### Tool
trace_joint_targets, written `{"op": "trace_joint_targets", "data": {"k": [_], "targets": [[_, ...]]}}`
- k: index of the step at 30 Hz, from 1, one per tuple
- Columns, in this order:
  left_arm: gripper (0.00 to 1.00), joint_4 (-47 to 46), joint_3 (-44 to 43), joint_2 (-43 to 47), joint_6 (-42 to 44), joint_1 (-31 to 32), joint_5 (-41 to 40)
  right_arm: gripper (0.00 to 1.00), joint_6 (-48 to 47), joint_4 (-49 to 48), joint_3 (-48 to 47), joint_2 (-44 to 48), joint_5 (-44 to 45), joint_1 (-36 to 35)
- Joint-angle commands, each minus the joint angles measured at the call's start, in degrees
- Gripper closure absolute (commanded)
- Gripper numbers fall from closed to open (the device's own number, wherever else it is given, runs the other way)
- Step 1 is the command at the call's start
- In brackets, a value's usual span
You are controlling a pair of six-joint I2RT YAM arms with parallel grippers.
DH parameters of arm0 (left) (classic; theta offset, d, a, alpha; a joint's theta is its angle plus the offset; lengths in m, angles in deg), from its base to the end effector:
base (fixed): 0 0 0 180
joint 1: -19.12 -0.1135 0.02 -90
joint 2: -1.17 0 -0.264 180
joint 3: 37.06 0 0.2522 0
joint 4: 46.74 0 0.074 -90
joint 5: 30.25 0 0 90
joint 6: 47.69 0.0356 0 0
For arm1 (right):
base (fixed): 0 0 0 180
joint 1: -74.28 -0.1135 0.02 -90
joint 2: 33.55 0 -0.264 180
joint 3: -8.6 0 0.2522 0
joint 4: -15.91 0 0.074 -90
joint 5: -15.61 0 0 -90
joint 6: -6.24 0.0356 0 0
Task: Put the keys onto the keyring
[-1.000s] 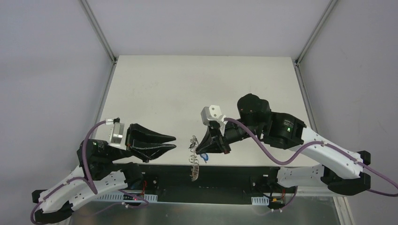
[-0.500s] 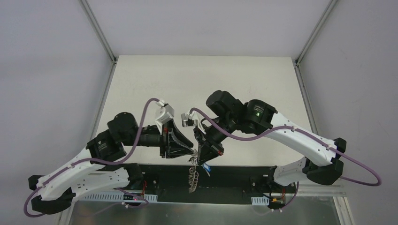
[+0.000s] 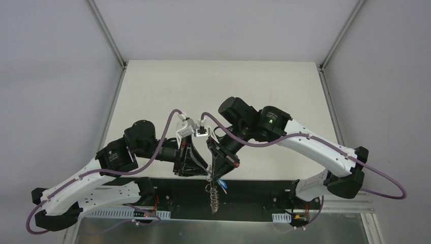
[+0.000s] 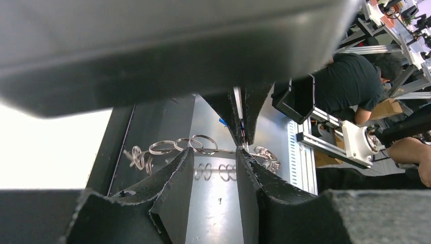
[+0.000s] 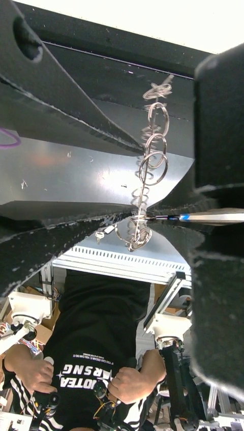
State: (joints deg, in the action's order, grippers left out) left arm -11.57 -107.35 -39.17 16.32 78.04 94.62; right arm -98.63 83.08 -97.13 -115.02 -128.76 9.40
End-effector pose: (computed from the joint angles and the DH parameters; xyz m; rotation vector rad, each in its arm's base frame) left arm 0.0549 -0.1305 0.4009 1.0314 1.6215 -1.5663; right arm 0.0927 0.2659 0.4137 -1.9098 1.4659 1.5263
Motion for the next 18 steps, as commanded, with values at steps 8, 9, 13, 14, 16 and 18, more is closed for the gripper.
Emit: {"op": "trace_joint_targets", "data": {"k": [8, 9, 13, 14, 16, 18], "targets": [[0.65, 0.7, -1.98, 1.52, -0.75, 0.33, 1.76, 1.0, 2.96, -7.05, 3.37, 0.8, -1.26, 0.75], [0.65, 0.67, -2.0, 1.93, -0.84, 0.32, 1.59, 1.0, 3.41, -8.08, 4.15, 1.13, -1.04, 0.89], [0.65, 0.65, -1.66, 2.85, -1.15, 0.32, 0.65, 1.0, 6.55, -12.9, 6.64, 2.14, 0.02, 0.99], [0.65, 0.65, -1.66, 2.75, -1.26, 0.32, 0.81, 1.0, 6.87, -13.58, 6.7, 2.12, 0.18, 1.0], [0.65, 0.65, -1.5, 2.45, -1.55, 0.32, 1.05, 1.0, 7.67, -14.7, 6.71, 2.24, 0.65, 1.05], [0.66, 0.65, -1.22, 2.51, -1.68, 0.32, 1.04, 1.0, 7.73, -15.09, 6.5, 2.38, 0.42, 1.0]]}}
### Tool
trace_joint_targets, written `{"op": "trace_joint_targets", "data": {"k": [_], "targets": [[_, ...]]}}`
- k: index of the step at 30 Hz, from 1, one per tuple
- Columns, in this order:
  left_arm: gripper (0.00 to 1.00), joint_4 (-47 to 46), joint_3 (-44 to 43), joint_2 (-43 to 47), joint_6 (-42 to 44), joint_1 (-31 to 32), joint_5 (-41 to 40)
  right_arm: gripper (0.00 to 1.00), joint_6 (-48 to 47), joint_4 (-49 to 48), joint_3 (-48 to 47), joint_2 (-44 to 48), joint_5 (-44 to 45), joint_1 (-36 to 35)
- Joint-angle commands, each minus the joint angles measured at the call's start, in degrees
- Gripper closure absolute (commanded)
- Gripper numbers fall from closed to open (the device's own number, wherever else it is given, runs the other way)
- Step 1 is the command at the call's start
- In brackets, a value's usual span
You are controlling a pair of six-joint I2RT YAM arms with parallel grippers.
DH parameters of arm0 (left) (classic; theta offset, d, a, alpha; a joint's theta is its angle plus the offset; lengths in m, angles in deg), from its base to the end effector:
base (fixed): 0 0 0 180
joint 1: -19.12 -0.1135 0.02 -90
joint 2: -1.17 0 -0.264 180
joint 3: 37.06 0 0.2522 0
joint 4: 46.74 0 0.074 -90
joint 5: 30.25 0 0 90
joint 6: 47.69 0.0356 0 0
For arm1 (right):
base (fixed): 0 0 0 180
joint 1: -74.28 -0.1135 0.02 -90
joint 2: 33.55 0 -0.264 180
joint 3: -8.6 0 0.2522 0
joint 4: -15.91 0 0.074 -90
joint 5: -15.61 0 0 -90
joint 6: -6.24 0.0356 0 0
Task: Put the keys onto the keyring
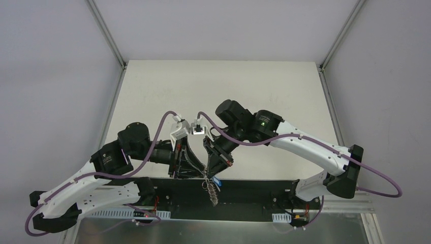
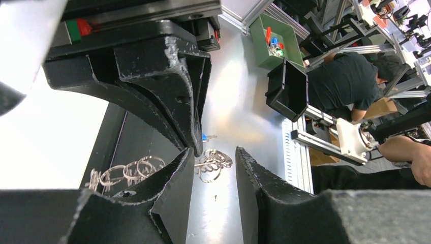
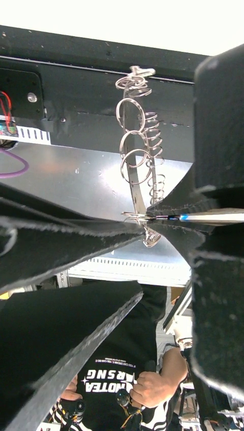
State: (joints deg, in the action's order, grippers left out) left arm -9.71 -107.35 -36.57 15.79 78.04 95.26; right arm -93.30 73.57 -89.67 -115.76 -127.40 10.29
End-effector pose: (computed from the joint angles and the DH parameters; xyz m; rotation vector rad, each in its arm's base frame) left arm 0.0476 -0.1190 0.4027 1.0337 1.6105 -1.5828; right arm 0.1051 0.2802 0.3815 -1.8349 1.5729 1.5306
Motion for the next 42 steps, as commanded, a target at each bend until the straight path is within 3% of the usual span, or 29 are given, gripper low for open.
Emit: {"op": "trace_joint_targets", "data": {"k": [1, 24, 42], "targets": [[0.66, -1.21, -1.04, 0.09, -1.16, 0.32, 0.28, 1.0, 2.38, -5.56, -1.04, 3.27, -1.03, 0.11], [0.65, -0.81, 0.22, 0.48, 0.82, 0.32, -1.06, 1.0, 2.75, -6.38, -2.49, 3.42, -3.08, 0.14], [0.8, -0.53, 1.07, -0.07, 0.6, 0.32, -0.07, 1.0, 3.77, -7.6, -3.51, 2.75, -2.47, 0.57]]}}
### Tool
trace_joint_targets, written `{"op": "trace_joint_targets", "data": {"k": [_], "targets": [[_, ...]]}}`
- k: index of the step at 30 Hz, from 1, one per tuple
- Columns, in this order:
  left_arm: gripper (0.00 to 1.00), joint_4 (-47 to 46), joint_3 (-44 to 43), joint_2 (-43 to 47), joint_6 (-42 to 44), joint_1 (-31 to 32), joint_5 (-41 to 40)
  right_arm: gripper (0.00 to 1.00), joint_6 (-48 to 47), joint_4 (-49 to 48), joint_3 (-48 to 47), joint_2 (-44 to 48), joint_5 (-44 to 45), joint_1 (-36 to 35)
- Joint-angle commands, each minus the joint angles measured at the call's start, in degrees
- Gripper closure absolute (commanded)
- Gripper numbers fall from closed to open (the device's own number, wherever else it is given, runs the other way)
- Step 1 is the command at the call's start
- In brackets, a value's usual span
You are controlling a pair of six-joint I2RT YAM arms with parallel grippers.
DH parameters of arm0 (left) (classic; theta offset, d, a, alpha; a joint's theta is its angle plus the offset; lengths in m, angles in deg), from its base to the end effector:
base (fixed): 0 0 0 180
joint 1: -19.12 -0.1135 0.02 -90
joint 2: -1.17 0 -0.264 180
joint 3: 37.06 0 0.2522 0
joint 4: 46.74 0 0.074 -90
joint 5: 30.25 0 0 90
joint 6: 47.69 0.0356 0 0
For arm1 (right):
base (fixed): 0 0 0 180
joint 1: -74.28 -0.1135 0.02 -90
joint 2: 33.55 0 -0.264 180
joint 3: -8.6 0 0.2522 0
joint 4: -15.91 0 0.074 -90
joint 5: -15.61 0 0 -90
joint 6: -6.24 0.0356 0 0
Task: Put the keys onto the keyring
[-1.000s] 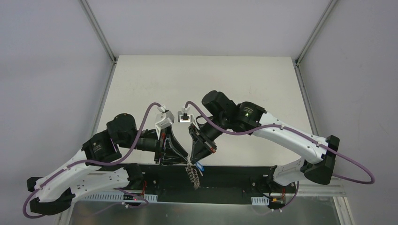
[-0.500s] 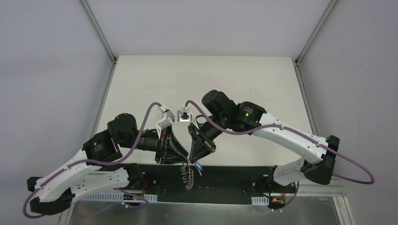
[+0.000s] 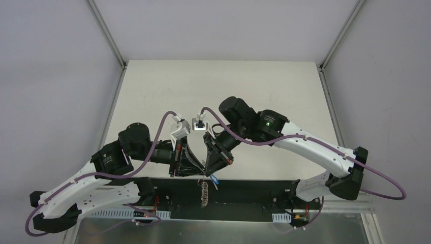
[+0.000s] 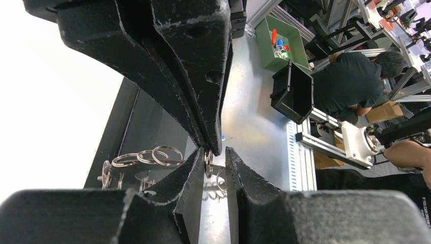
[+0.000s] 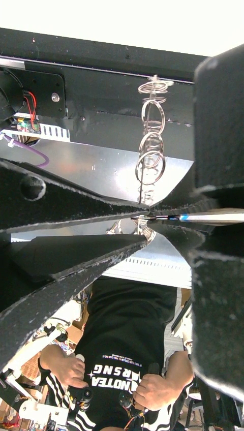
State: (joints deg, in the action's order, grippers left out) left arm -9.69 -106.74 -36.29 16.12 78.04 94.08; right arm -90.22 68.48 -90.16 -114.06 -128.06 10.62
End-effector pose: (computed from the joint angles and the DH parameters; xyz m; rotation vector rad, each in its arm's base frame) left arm 0.0483 -0.1190 0.3998 1.0199 1.6188 -1.5628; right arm 0.1050 0.2767 0.3993 -1.7734 1.4871 1.5585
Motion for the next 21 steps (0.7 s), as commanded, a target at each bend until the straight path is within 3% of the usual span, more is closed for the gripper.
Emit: {"op": "trace_joint_targets", "data": {"k": [1, 8, 14, 19, 21], "targets": [[0.81, -0.51, 0.46, -0.43, 0.28, 0.32, 1.22, 1.0, 0.67, -2.51, -3.04, 1.1, -1.86, 0.22], [1.0, -0.18, -0.27, -1.23, 0.83, 0.32, 1.87, 1.0, 0.35, -2.32, -2.99, 1.16, -1.73, 0.25], [1.0, -0.17, -0.62, -1.51, 3.22, 0.32, 1.14, 1.0, -0.2, -1.55, -3.23, 1.31, -1.13, 0.26], [1.0, -0.79, -2.25, 0.8, 8.09, 0.32, -5.41, 0.81, 0.07, -2.07, -2.84, 4.57, 3.63, 0.24], [1.0, -3.25, -2.35, 1.88, 9.37, 0.32, -6.97, 0.63, 0.28, -3.18, -1.45, 7.44, 7.6, 0.12]]}}
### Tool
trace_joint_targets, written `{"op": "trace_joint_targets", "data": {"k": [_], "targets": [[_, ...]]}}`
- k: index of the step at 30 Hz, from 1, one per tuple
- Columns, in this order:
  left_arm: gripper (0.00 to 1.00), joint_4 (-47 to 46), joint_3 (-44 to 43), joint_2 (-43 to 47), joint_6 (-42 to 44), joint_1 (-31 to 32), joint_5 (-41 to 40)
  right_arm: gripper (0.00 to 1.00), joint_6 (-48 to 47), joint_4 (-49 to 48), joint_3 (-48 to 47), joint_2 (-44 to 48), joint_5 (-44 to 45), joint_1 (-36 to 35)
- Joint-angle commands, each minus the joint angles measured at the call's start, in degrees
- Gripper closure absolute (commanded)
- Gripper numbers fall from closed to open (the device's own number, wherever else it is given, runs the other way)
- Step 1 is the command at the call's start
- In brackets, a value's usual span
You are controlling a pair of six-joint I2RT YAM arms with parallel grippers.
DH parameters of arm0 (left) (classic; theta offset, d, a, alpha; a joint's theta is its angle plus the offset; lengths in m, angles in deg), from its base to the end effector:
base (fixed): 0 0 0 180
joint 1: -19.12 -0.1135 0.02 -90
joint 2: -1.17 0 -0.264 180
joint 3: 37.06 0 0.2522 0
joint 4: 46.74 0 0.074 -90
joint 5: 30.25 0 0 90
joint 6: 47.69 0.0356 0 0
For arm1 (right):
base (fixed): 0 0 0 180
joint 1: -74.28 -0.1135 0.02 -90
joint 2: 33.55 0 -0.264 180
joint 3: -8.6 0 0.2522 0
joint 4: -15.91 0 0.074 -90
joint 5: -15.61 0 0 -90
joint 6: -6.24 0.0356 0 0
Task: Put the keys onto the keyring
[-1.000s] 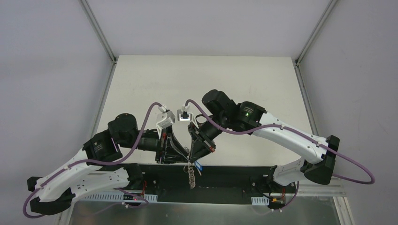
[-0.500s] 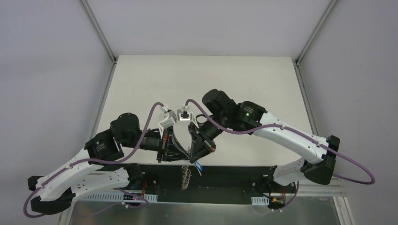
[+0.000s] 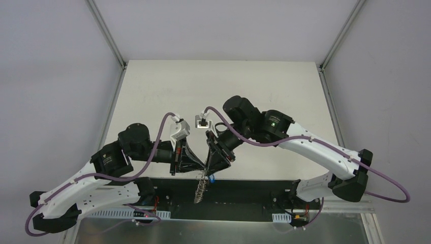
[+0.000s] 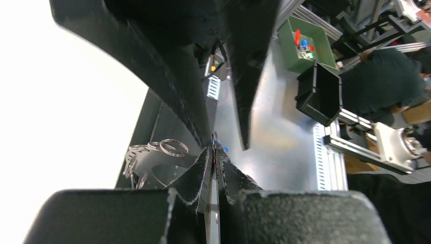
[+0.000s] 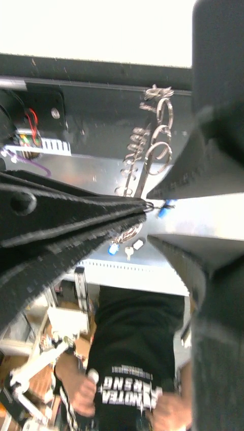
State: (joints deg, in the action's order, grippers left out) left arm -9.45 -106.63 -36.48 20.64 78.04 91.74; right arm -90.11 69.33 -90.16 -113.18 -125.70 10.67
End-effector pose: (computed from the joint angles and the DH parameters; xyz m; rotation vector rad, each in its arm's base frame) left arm 0.0503 -0.1200 0.3984 1.0375 1.5824 -1.4783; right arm 0.1041 0.2724 0.4016 -1.7535 1.5124 1.5145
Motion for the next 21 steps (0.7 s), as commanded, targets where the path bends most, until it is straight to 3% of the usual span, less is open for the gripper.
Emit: {"op": "trace_joint_targets", "data": {"k": [1, 4, 10, 16, 21], "targets": [[1.0, -5.31, -1.88, 3.03, 5.4, 0.32, -5.09, 0.59, -0.14, -4.83, -0.38, 8.22, 7.32, 0.07], [1.0, -11.7, -0.24, 4.57, 7.52, 0.32, -4.73, 0.48, -1.02, -9.09, 3.33, 14.23, 13.52, -0.01], [1.0, -28.09, 4.69, 7.53, 10.1, 0.32, -0.88, 0.44, -3.87, -19.83, 11.56, 24.97, 24.03, -0.34], [1.0, -46.06, 11.1, 10.04, 11.82, 0.32, 2.46, 0.44, -9.62, -30.16, 16.9, 28.94, 23.27, -0.81], [1.0, -59.37, 15.31, 9.62, 11.47, 0.32, 5.5, 0.47, -16.21, -32.32, 17.51, 28.36, 19.14, -1.61]]}}
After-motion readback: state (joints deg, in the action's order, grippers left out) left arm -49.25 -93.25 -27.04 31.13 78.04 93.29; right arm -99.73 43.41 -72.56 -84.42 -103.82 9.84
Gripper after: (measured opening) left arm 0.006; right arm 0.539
